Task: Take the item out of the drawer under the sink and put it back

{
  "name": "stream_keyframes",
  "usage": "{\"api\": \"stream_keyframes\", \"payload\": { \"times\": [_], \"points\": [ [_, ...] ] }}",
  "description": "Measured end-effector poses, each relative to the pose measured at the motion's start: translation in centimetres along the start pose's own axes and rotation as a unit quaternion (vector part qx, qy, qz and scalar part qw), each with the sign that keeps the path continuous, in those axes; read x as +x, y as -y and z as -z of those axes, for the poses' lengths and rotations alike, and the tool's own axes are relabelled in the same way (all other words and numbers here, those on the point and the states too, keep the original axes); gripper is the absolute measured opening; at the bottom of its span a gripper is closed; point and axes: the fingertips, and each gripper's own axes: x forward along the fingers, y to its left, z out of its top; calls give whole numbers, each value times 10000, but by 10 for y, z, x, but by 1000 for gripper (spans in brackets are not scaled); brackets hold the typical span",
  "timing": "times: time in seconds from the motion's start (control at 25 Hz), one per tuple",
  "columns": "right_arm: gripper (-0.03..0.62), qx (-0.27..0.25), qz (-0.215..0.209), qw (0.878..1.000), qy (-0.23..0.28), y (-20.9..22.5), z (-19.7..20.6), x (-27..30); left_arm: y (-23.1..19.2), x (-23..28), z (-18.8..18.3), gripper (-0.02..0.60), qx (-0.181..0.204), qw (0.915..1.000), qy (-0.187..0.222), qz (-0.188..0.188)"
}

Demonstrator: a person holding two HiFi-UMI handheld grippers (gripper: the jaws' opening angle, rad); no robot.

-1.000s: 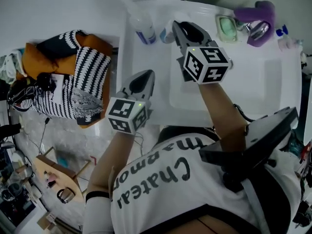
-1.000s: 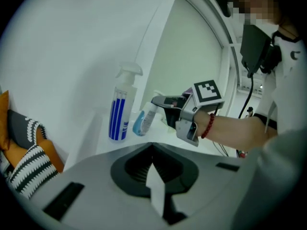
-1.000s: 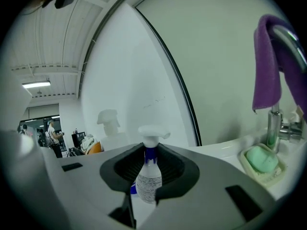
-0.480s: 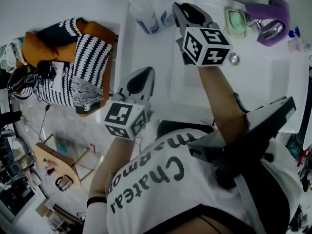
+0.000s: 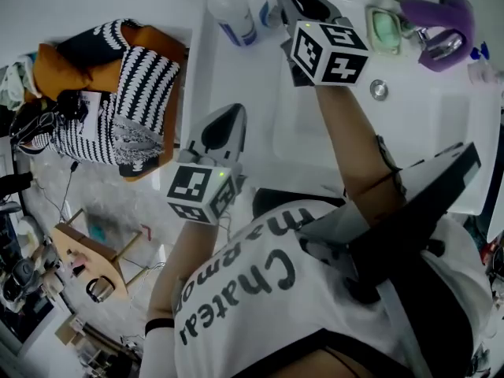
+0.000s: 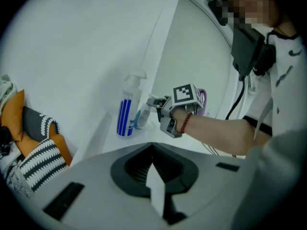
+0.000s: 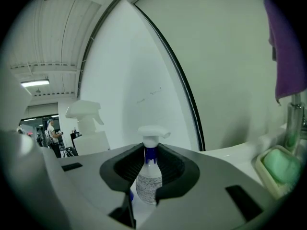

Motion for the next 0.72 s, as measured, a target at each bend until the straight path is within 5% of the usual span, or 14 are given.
{"api": "stream_keyframes", "payload": {
  "times": [0.72],
  "points": [
    [94, -53, 254, 9996, 82, 13, -6, 18, -6, -9, -1, 5, -40, 9998, 67, -195]
  ]
}}
